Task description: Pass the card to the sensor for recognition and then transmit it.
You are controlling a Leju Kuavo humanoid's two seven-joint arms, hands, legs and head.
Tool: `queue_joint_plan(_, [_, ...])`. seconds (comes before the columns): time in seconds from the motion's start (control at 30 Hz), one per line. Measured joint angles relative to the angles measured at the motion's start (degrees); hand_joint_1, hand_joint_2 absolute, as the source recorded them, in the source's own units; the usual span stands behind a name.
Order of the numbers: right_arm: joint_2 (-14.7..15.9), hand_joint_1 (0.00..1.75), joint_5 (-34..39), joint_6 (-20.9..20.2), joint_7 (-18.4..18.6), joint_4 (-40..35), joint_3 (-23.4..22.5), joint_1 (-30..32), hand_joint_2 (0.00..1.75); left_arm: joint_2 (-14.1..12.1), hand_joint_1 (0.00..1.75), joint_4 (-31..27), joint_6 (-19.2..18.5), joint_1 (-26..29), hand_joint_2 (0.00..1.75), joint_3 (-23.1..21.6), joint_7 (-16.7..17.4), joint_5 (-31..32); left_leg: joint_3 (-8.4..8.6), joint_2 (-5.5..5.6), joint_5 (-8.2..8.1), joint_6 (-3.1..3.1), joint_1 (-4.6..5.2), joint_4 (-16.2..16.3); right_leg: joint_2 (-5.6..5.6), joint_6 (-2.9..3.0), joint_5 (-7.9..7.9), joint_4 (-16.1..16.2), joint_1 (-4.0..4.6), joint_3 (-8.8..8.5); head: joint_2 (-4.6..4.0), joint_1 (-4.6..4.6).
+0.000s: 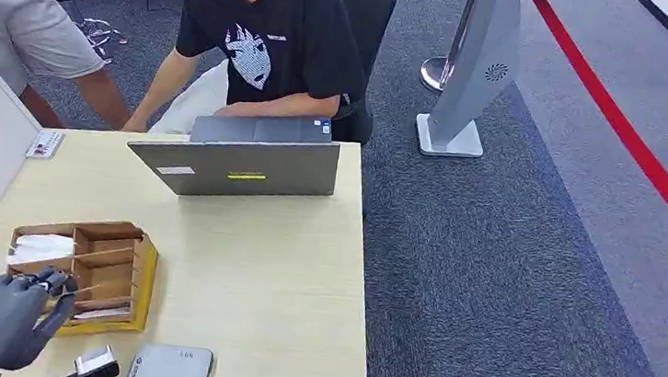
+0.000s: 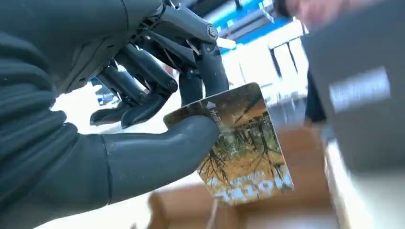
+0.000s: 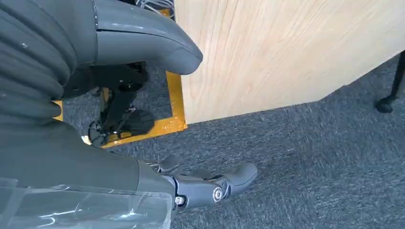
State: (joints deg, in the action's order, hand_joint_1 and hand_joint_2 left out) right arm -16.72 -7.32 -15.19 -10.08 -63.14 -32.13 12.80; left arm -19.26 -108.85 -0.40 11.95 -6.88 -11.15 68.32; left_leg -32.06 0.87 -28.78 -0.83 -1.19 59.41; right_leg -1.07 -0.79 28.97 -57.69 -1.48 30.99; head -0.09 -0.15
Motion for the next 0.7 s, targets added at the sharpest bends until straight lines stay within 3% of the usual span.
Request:
queue_joint_plan(0.2, [0.0,0.00,0.1,0.2,0.4,0.1,0.3,0.0,1.75,-0.6,1.75,-6.7,-3.5,-7.1,1.75,0.1,-0.2,-2.9,0.01,0.03,0.02,-0.01,0.00,0.0,0.00,0.02,-0.06,0.0,0.00,0.01,0.00,0.02])
queue_joint_plan(0.33, [0.0,0.00,-0.3,0.1,0.3,0.3,0.4,-0.1,1.75,-1.4,1.75,-8.0,-4.8,-11.2,1.75,0.6,0.9,-3.3,0.02,0.02,0.03,-0.01,-0.01,0.0,-0.02,0.02,-0.06,0.0,0.01,0.02,0.00,0.02])
queue_joint_plan(0.7, [0.0,0.00,-3.3,-1.9,0.4,1.3,0.4,-0.2,1.75,-4.5,1.75,-0.9,-10.0,-21.5,1.75,5.4,7.8,-0.8,0.00,0.02,0.07,-0.03,-0.01,0.0,-0.03,0.02,-0.07,0.0,0.00,0.01,0.00,0.02])
